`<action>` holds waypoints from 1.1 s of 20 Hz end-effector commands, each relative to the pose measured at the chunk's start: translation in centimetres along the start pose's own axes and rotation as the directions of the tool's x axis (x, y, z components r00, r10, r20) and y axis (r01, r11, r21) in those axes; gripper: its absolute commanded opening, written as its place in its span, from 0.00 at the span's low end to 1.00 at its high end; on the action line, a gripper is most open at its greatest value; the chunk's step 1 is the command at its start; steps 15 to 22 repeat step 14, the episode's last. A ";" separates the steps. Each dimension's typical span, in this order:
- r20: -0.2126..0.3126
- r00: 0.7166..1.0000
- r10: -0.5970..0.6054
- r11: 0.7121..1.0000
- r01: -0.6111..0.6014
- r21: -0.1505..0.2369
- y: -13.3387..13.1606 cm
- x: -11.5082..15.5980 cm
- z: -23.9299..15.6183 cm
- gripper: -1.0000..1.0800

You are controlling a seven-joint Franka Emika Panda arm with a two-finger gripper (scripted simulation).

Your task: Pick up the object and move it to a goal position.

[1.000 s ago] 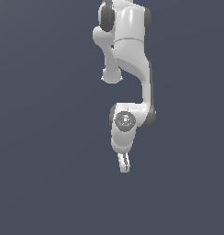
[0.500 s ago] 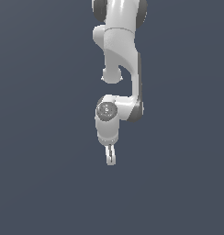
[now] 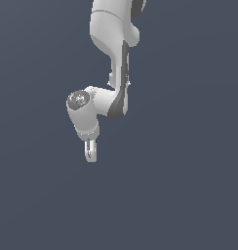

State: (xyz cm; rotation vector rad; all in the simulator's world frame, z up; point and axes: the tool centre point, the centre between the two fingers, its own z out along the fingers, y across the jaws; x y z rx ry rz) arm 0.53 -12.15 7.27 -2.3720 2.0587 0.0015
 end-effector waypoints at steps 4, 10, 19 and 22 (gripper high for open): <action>0.000 1.000 -0.001 1.000 0.001 0.000 2.5 4.6 -1.7 0.00; -0.001 1.000 -0.001 1.000 0.001 0.000 3.8 7.1 -2.7 0.00; -0.001 1.000 -0.001 1.000 0.001 0.000 3.7 7.4 -2.8 0.00; -0.001 1.000 -0.001 1.000 0.001 0.000 3.7 7.4 -2.8 0.00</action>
